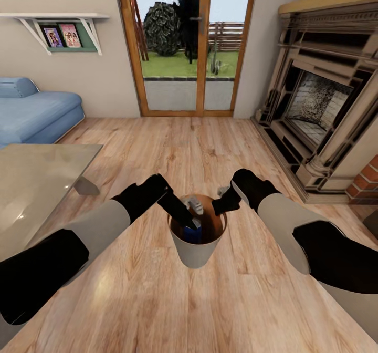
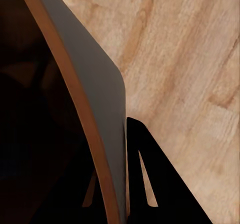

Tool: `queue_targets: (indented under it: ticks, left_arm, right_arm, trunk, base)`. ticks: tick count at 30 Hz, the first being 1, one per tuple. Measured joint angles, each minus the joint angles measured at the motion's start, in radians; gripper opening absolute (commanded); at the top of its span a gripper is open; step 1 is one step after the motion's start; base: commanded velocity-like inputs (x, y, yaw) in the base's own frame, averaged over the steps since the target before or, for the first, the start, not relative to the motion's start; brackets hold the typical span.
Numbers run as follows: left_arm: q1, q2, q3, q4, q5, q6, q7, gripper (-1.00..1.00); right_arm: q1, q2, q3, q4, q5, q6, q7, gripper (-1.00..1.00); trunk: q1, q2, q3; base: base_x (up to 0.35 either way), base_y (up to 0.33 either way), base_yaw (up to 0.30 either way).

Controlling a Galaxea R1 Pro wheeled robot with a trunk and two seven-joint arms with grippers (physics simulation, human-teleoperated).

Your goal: Put the three can of soda from the living room inside the tash can in the kitchen.

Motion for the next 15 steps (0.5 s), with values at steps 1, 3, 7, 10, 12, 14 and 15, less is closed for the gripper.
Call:
queue_targets:
  ticks: [1,3,7,10,12,14,15]
  left_arm:
    - [0.001,-0.001,-0.007,0.001,-0.010,0.002,0.000,1.00]
    - [0.001,-0.003,-0.008,0.001,-0.010,0.002,0.000,1.00]
    - [0.000,-0.004,-0.008,0.001,-0.010,0.001,0.001,1.00]
    - [0.001,-0.004,-0.007,0.001,-0.010,0.001,0.001,1.00]
    - [0.001,0.000,-0.007,-0.005,-0.009,0.002,0.001,1.00]
    - [0.000,0.003,-0.006,-0.018,-0.009,0.002,0.000,1.00]
    - [0.000,0.005,-0.005,-0.045,-0.008,0.003,-0.001,1.00]
  right_arm:
    - [0.000,0.000,0.001,-0.012,0.010,-0.001,0.000,-1.00]
    - [-0.002,-0.001,-0.005,-0.073,0.045,-0.014,-0.006,-1.00]
    - [-0.001,-0.001,-0.007,-0.071,0.002,-0.001,0.000,-1.00]
    - [-0.001,-0.002,0.000,-0.070,0.032,-0.007,-0.002,-1.00]
    - [-0.001,-0.002,0.000,-0.071,0.036,-0.008,-0.002,-1.00]
    - [-0.001,-0.002,-0.003,-0.071,0.018,-0.004,-0.001,-1.00]
    - [-0.001,-0.003,-0.005,-0.071,0.011,-0.003,-0.001,-1.00]
  trunk:
    - [0.000,0.000,0.000]
    - [0.000,0.000,0.000]
    - [0.000,0.000,0.000]
    - [0.000,0.000,0.000]
    - [0.000,0.000,0.000]
    - [0.000,0.000,0.000]
    - [0.000,0.000,0.000]
  base:
    - [0.000,0.000,0.000]
    - [0.000,0.000,0.000]
    - [0.000,0.000,0.000]
    - [0.000,0.000,0.000]
    - [0.000,0.000,0.000]
    - [0.000,0.000,0.000]
    - [0.000,0.000,0.000]
